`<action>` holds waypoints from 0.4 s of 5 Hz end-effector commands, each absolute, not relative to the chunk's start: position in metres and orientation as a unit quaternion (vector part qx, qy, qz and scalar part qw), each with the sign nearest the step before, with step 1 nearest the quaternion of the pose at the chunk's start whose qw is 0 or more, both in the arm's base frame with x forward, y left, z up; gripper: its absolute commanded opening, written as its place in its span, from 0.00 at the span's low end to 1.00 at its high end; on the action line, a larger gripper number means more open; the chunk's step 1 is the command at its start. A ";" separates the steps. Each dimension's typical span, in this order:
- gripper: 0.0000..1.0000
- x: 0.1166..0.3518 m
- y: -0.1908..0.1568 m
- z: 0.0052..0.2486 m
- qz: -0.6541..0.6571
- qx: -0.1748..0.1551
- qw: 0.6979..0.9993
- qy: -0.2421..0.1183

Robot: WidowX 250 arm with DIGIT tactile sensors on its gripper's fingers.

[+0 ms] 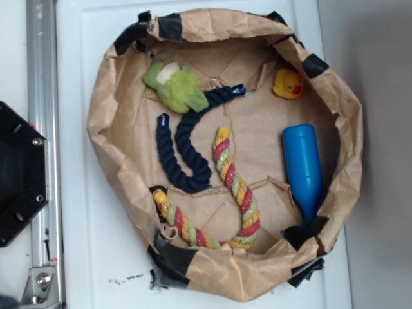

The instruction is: Grab the green animal.

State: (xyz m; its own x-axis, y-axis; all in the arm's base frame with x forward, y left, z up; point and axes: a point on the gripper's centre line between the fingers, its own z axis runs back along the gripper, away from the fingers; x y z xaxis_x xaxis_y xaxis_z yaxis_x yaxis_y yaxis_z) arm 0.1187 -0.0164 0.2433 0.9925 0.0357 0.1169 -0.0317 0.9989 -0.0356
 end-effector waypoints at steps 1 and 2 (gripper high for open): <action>1.00 0.119 -0.016 0.243 0.017 -0.017 0.998 -0.059; 1.00 0.166 0.009 0.227 -0.102 0.031 0.989 -0.102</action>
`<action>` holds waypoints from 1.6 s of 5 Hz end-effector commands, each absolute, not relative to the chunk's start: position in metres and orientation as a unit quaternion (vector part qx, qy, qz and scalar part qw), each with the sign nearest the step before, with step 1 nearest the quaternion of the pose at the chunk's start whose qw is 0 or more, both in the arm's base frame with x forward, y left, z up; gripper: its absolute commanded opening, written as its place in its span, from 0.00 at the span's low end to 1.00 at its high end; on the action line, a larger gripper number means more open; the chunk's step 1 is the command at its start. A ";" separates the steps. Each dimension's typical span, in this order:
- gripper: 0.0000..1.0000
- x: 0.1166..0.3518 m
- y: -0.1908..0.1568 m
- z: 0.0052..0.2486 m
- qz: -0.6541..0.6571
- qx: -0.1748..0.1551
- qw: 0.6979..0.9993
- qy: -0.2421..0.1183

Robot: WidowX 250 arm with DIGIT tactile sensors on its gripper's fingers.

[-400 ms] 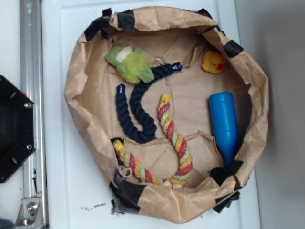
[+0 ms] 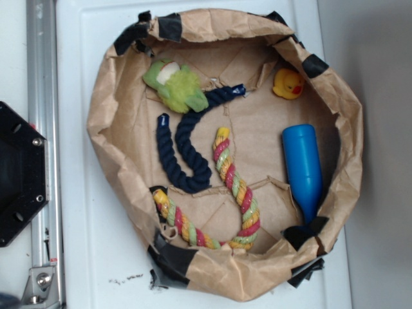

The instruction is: Grab the green animal.

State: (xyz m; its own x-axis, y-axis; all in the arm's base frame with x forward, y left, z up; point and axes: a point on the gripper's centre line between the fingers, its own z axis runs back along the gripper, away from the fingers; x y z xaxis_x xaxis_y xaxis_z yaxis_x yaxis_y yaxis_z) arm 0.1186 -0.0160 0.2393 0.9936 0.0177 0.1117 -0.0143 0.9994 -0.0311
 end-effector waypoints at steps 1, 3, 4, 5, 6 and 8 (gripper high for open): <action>1.00 0.202 0.024 0.196 -0.178 0.015 0.974 -0.136; 1.00 0.226 0.060 0.108 -0.201 0.026 0.978 -0.043; 1.00 0.232 0.074 0.078 -0.235 0.064 0.969 -0.029; 1.00 0.240 0.091 0.068 -0.243 0.075 0.963 -0.090; 1.00 0.239 0.110 0.037 -0.285 0.092 0.951 -0.072; 1.00 0.235 0.116 0.023 -0.281 0.052 0.956 -0.066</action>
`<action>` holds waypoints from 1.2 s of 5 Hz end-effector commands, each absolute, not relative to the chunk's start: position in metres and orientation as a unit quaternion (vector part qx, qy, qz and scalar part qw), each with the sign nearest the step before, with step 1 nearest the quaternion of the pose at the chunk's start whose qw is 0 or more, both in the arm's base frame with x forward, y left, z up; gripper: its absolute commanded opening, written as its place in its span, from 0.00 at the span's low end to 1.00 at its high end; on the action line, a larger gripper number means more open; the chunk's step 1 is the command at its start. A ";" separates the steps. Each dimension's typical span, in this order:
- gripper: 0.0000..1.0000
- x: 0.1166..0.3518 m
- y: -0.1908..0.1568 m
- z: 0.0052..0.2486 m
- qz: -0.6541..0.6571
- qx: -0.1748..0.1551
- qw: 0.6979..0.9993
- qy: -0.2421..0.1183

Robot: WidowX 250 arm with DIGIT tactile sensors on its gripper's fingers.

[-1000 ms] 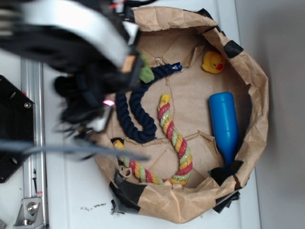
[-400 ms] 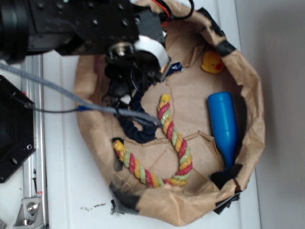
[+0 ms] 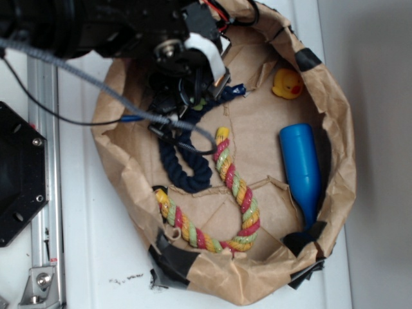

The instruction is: Grab the green animal.

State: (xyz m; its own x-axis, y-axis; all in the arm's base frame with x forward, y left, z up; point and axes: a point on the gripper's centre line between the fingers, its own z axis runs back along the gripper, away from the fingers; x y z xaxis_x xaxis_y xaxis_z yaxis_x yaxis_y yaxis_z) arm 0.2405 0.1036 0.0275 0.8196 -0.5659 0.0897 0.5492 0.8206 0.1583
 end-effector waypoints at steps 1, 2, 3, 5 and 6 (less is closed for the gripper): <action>0.00 0.237 0.117 0.029 -0.273 0.030 0.957 -0.089; 0.00 0.241 0.117 0.047 -0.269 0.028 0.957 -0.102; 0.00 0.248 0.114 0.068 -0.250 0.019 0.960 -0.128; 0.00 0.276 0.075 0.148 -0.256 0.041 0.948 -0.184; 0.00 0.290 0.051 0.176 -0.236 0.054 0.952 -0.187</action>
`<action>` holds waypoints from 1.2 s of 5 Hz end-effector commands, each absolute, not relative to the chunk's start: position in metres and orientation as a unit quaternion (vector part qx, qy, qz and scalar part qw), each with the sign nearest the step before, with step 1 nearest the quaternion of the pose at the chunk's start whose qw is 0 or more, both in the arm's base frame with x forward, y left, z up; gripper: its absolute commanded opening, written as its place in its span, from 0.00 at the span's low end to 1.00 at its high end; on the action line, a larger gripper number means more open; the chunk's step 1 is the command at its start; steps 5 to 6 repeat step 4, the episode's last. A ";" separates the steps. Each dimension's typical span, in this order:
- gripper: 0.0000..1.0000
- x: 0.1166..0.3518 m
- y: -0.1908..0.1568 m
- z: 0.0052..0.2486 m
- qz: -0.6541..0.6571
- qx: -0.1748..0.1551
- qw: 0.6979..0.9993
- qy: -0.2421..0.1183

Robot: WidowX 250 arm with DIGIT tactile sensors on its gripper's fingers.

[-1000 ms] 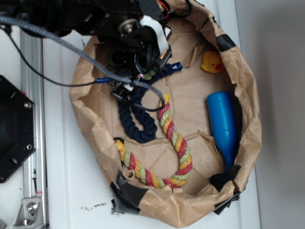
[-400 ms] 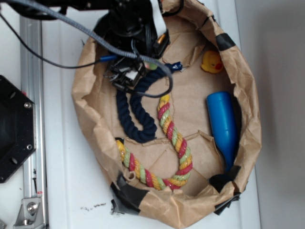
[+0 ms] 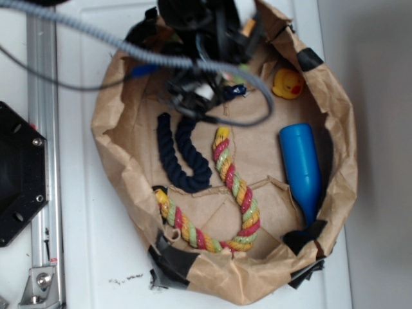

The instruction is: Grab the green animal.

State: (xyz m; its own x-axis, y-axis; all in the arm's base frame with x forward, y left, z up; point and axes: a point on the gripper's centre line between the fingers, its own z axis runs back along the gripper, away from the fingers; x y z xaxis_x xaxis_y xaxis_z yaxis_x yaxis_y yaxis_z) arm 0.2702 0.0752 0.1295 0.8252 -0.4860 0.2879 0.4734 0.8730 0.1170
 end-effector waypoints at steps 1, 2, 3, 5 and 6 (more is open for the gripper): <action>0.00 0.293 0.036 0.178 -0.183 0.082 0.968 -0.153; 0.00 0.278 0.021 0.173 -0.054 0.048 0.989 -0.127; 0.00 0.270 0.010 0.174 0.073 0.046 0.983 -0.161; 0.12 0.269 0.009 0.176 0.086 0.040 0.982 -0.164; 0.12 0.269 0.009 0.176 0.086 0.040 0.982 -0.164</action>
